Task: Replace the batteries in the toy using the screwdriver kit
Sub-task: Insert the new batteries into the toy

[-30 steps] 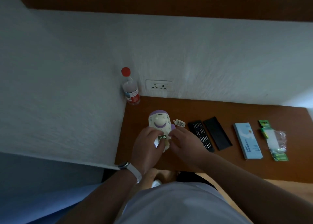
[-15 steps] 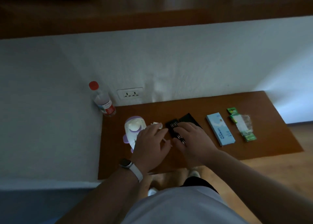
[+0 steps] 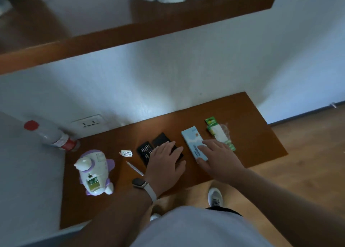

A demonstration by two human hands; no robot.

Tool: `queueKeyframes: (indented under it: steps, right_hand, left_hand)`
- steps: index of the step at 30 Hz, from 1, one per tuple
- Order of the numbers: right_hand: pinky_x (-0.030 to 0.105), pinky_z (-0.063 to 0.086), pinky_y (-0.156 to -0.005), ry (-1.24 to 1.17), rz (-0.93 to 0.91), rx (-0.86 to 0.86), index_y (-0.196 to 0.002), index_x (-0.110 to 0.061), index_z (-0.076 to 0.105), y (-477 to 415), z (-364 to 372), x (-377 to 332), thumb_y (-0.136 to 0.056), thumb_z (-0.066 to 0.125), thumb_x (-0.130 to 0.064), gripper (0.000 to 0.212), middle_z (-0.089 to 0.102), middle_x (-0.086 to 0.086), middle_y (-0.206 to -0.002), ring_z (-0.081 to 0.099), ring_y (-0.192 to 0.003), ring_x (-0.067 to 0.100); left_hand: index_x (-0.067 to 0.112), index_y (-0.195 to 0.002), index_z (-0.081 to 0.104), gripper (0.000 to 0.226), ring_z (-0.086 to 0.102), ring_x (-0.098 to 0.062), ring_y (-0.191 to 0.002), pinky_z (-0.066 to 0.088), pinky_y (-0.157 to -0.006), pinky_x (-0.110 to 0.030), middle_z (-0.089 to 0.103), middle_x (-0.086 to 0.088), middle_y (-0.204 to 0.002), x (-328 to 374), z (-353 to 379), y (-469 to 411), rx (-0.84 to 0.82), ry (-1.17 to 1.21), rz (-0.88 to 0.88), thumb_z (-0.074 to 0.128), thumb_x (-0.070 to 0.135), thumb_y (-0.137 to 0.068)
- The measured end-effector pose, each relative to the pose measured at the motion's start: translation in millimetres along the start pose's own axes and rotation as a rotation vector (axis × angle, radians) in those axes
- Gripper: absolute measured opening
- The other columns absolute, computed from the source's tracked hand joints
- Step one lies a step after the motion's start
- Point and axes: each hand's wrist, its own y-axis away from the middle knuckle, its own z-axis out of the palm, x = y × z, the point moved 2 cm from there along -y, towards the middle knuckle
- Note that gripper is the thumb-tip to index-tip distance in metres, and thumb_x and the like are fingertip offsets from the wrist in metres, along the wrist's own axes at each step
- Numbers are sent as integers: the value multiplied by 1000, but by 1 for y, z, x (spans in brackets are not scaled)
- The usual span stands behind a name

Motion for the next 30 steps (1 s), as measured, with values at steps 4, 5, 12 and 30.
queueKeyframes:
  steps: [4,5,12,30]
  right_hand:
    - [38,41,-104,13,-15,5,-125,-26,58,8,-6,58,-94,33,-54,49,57,0,-134,50,-127,20]
    - [39,42,-103,16,-14,3,-124,-25,59,9,-7,71,-93,34,-54,49,58,1,-133,52,-125,21]
    - [36,42,-99,-16,-53,-51,-122,-24,60,6,-3,149,-92,37,-49,46,58,0,-130,52,-122,19]
    - [38,44,-85,-250,15,-276,-126,-24,55,-54,45,205,-87,57,-54,49,54,-1,-109,54,-102,20]
  left_hand:
    - [20,-135,62,49,49,-31,-136,37,-112,-48,57,-9,-145,44,20,-31,-40,-55,5,57,44,-93]
    - [20,-134,63,49,50,-31,-136,38,-112,-48,57,-10,-144,53,26,-38,-47,-63,2,57,44,-92]
    - [24,-144,54,53,42,-29,-142,31,-115,-44,51,-7,-151,102,68,-71,-151,-99,-70,50,48,-97]
    - [25,-126,63,36,58,-26,-115,52,-90,-41,61,-1,-125,99,87,-211,-406,-199,-158,37,43,-106]
